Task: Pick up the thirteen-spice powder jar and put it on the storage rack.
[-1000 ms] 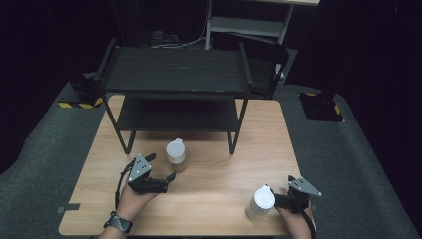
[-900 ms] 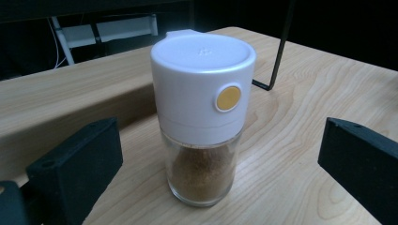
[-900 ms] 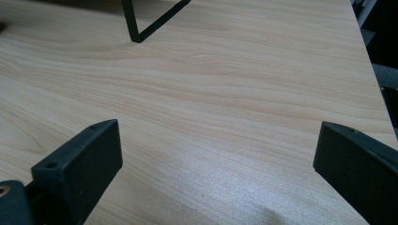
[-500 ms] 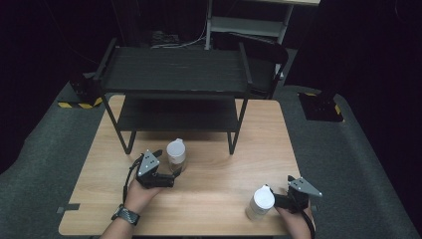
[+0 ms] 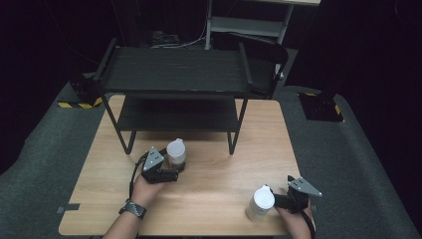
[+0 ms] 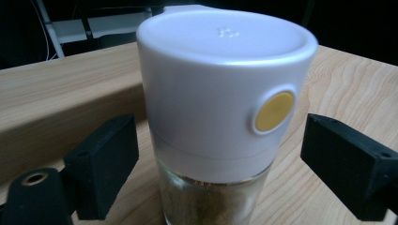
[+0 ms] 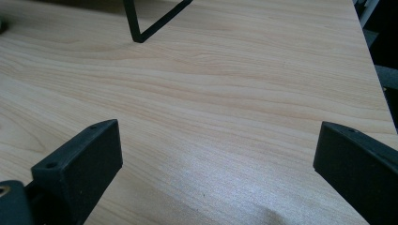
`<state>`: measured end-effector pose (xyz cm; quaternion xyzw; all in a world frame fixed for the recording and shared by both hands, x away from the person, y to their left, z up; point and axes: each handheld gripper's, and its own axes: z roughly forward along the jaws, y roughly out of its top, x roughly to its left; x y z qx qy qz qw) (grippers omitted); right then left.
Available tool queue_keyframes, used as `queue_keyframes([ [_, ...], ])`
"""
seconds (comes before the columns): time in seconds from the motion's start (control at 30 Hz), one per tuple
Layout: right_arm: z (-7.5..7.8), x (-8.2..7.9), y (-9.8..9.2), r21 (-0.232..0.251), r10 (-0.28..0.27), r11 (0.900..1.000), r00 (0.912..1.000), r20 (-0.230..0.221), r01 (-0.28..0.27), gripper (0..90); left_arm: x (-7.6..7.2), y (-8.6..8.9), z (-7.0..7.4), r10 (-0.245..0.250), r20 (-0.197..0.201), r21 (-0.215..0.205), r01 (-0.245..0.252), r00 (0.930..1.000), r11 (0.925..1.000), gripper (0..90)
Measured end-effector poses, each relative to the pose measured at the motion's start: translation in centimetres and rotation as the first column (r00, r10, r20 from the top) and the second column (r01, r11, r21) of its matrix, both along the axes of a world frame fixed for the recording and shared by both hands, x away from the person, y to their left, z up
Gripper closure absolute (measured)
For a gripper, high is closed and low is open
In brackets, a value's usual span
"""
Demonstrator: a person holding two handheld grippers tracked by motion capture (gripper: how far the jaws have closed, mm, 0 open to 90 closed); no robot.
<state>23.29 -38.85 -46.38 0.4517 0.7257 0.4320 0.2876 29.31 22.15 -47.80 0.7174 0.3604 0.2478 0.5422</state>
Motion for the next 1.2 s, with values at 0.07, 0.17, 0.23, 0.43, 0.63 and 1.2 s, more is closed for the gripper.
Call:
queue_keyframes([
  [0.07, 0.0, 0.0, 0.0, -0.001, 0.0, 1.0, 1.0, 0.001, 0.0, 1.0, 0.1, 0.0, -0.2, 0.003, 0.007, -0.009, -0.003, 1.0, 1.0, 13.6],
  [0.17, 0.0, 0.0, 0.0, 0.0, 0.0, 1.0, 1.0, 0.002, 0.0, 1.0, 0.1, 0.0, -0.2, -0.001, 0.021, -0.02, 0.001, 0.9998, 0.9998, 16.9],
  [0.23, 0.0, 0.0, 0.0, 0.001, 0.002, 1.0, 1.0, 0.004, -0.002, 1.0, 0.2, -0.2, -0.1, -0.002, 0.019, -0.013, 0.003, 0.9998, 0.9999, 16.9],
  [0.43, -0.1, -0.1, -0.1, 0.002, 0.003, 1.0, 1.0, 0.005, -0.003, 1.0, 0.4, -0.6, 0.0, 0.002, 0.024, 0.008, -0.002, 0.9997, 1.0, 20.6],
  [0.63, -0.1, 0.0, -0.2, 0.007, 0.004, 1.0, 1.0, 0.003, -0.004, 1.0, 0.4, -1.1, 0.1, 0.01, 0.033, 0.035, -0.011, 0.9994, 0.9993, 24.3],
  [1.2, -0.1, -0.1, -0.2, 0.01, 0.003, 1.0, 1.0, 0.006, -0.003, 1.0, 0.1, -0.8, -0.6, 0.02, 0.048, 0.0, -0.02, 0.9987, 0.9998, 30.3],
])
